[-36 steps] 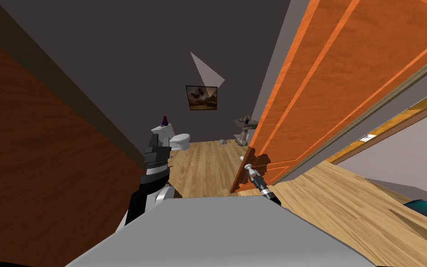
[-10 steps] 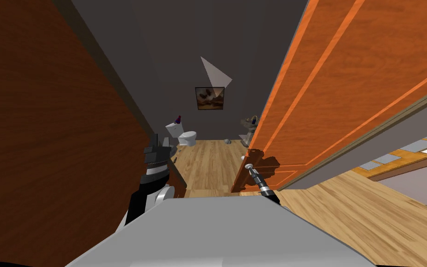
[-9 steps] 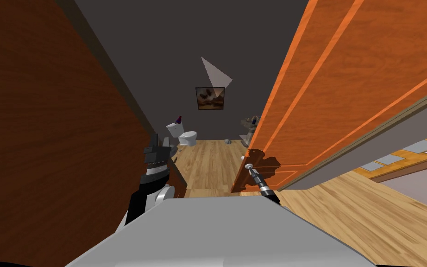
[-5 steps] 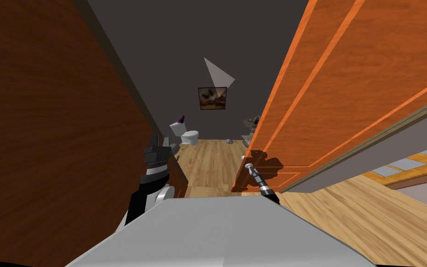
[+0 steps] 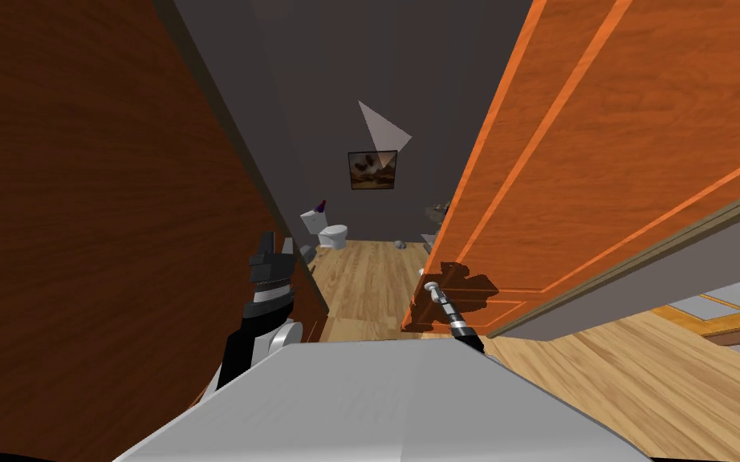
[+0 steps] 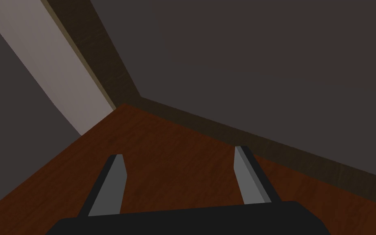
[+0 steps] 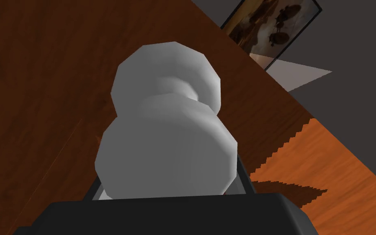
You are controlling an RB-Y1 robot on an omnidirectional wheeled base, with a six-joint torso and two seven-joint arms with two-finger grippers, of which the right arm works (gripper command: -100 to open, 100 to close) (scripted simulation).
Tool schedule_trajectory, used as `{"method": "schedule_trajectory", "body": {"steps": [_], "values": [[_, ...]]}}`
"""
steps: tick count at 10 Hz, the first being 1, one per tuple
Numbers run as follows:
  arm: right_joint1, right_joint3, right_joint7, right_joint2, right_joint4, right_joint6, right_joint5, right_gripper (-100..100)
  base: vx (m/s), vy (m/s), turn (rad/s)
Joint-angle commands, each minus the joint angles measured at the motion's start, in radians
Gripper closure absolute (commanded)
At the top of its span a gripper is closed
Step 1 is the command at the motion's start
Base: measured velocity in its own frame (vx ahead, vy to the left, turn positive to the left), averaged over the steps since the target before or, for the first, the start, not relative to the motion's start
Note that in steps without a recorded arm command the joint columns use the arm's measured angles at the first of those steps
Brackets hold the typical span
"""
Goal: Pull the door open
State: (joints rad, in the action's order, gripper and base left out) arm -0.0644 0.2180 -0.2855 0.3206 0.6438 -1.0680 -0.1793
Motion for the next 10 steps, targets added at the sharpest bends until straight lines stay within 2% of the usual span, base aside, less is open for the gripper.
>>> {"method": "schedule_trajectory", "body": {"steps": [1,2,3,4,5,7,8,9,10], "values": [[0.004,-0.009,0.039,-0.002,0.005,0.001,0.015,100,-0.056,-0.046,0.067],[0.005,-0.020,0.072,-0.001,0.007,0.006,0.042,100,-0.055,-0.037,0.102],[0.005,-0.020,0.081,-0.001,0.007,0.006,0.042,100,-0.046,-0.022,0.055],[0.006,-0.031,0.119,0.000,0.008,0.011,0.069,100,-0.058,-0.016,0.084],[0.006,-0.031,0.122,0.000,0.008,0.011,0.069,100,-0.044,-0.022,0.056],[0.009,-0.054,0.186,0.003,0.012,0.022,0.126,100,-0.062,-0.034,0.126],[0.009,-0.054,0.205,0.003,0.012,0.022,0.126,100,-0.059,-0.038,0.085],[0.011,-0.066,0.239,0.004,0.014,0.027,0.155,100,-0.061,-0.036,0.094],[0.011,-0.066,0.247,0.004,0.014,0.027,0.155,100,-0.058,-0.028,0.058]]}}
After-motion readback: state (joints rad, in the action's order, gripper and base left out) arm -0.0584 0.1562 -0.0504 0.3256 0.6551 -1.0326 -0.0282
